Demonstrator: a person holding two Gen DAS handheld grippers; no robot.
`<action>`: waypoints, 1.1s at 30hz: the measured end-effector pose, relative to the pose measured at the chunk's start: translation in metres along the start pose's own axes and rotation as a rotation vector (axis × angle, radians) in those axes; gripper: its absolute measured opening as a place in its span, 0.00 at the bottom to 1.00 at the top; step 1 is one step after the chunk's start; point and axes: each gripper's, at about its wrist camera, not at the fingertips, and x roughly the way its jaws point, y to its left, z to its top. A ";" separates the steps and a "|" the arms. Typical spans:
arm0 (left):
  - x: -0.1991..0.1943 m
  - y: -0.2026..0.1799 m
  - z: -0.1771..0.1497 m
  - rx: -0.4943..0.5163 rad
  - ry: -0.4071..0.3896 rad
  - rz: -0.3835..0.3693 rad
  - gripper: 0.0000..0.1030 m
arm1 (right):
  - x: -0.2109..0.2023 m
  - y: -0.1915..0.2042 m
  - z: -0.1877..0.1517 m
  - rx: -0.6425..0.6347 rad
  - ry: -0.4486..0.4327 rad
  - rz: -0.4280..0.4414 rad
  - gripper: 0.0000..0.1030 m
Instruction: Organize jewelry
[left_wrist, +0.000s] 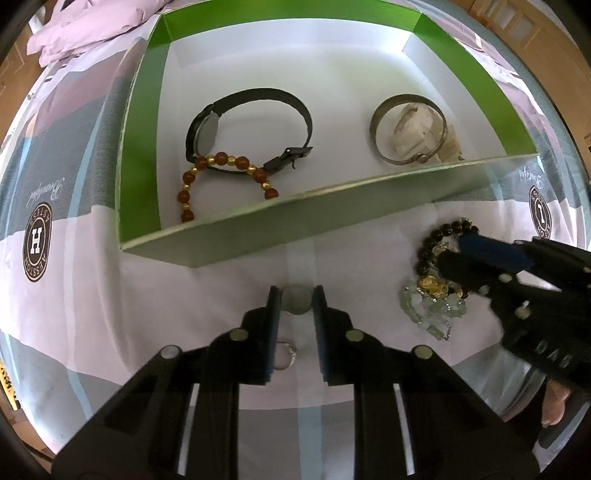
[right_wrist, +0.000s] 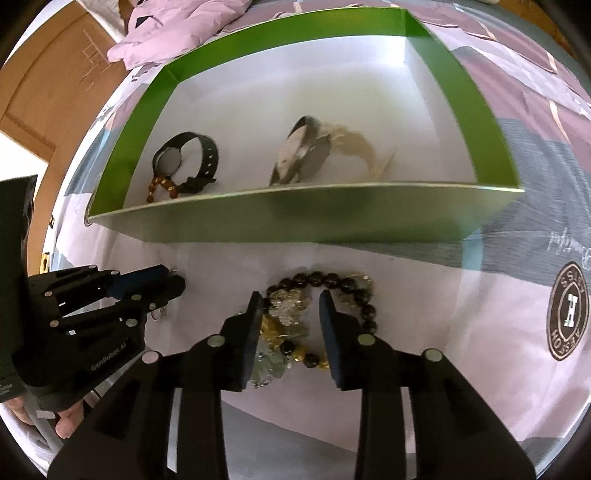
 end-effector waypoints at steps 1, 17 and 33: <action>0.000 -0.001 0.000 0.003 0.002 -0.004 0.17 | 0.002 0.003 -0.001 -0.008 0.002 0.000 0.31; 0.004 -0.004 -0.002 0.009 0.004 -0.015 0.17 | -0.002 0.008 -0.007 -0.060 -0.010 -0.023 0.21; -0.060 -0.003 -0.004 0.028 -0.106 -0.031 0.17 | -0.041 0.013 -0.001 -0.093 -0.080 -0.011 0.21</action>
